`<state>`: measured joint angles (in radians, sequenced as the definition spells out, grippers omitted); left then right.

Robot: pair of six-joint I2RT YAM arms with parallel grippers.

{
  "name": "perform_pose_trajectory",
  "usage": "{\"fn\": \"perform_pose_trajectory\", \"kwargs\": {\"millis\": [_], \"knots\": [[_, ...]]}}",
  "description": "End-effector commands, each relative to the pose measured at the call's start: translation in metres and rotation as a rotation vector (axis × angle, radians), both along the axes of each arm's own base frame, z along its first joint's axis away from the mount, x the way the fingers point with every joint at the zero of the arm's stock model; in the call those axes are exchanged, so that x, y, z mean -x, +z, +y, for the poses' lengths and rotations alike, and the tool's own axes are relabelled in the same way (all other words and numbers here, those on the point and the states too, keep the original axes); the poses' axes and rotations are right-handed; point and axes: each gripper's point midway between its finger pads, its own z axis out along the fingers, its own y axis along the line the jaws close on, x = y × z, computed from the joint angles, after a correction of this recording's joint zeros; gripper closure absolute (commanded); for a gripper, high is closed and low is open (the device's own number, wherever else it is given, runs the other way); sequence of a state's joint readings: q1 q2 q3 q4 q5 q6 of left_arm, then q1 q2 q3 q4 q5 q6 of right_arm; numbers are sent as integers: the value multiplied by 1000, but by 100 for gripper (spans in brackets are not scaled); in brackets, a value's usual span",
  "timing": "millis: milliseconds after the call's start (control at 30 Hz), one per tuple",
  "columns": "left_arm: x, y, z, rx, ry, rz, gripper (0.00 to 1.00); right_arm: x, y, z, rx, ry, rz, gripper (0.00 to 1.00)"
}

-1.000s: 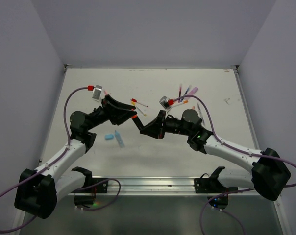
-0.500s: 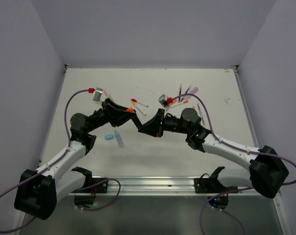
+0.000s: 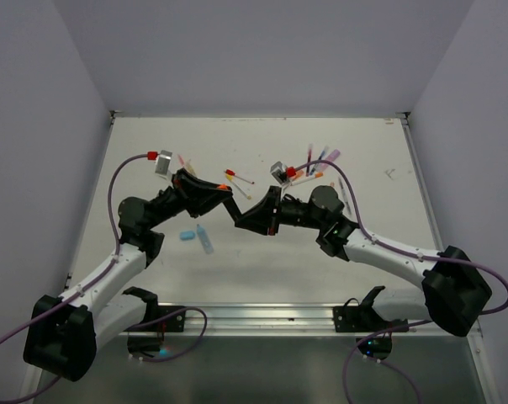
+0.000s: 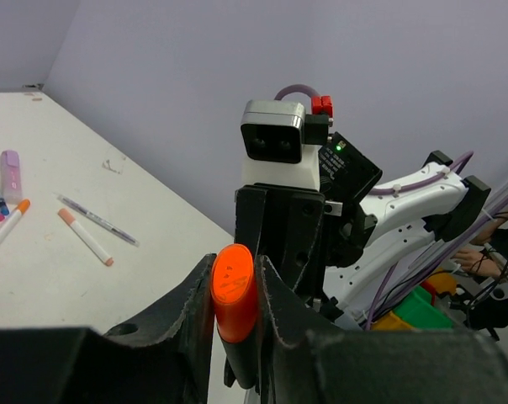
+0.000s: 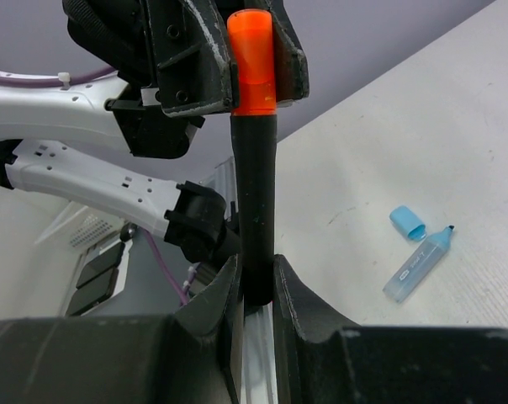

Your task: Open the pen caps

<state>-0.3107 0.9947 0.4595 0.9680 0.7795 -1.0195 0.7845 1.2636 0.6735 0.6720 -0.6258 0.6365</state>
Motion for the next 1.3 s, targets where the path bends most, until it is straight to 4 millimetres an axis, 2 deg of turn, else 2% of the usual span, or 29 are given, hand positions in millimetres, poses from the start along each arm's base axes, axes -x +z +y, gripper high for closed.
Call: {"fn": "perform_pose_trajectory", "kwargs": {"millis": [0, 67, 133, 167, 233, 267, 367, 433, 633, 767, 967, 1167, 1200, 1267], "knots": [[5, 11, 3, 24, 13, -70, 81, 1, 9, 1, -39, 17, -12, 100], [5, 12, 3, 25, 14, -69, 92, 3, 5, 1, -32, 22, -7, 100], [4, 10, 2, 16, 14, -66, 100, 4, 1, 1, -20, 25, -4, 94], [4, 9, 2, 10, 13, -62, 100, 4, -1, 0, -14, 28, -5, 83], [3, 3, 1, -19, 8, -47, 100, 6, -2, -2, 5, 26, -16, 68], [3, 2, 0, -31, 6, -44, 100, 5, 1, -3, 6, 18, -25, 57], [1, -9, 0, -72, 10, -7, 100, 3, 8, -5, 27, 4, -64, 43], [1, -15, 0, -88, 16, 16, 100, -2, 7, -5, 48, -10, -78, 38], [3, -22, -10, -109, 5, 55, 100, -8, 19, 9, 37, 28, -99, 37], [10, -17, -19, -93, -23, 43, 100, -13, 19, 18, 36, 51, -100, 37], [8, -3, -22, -56, -17, 11, 100, -6, 21, 22, 17, 109, -86, 39], [5, -2, -23, -51, -12, 11, 100, -2, 17, 20, 20, 121, -79, 51], [4, -2, -23, -51, -12, 13, 100, -2, 17, 20, 20, 123, -79, 61], [4, -1, -23, -50, -12, 10, 100, 0, 14, 19, 23, 126, -69, 73]]}}
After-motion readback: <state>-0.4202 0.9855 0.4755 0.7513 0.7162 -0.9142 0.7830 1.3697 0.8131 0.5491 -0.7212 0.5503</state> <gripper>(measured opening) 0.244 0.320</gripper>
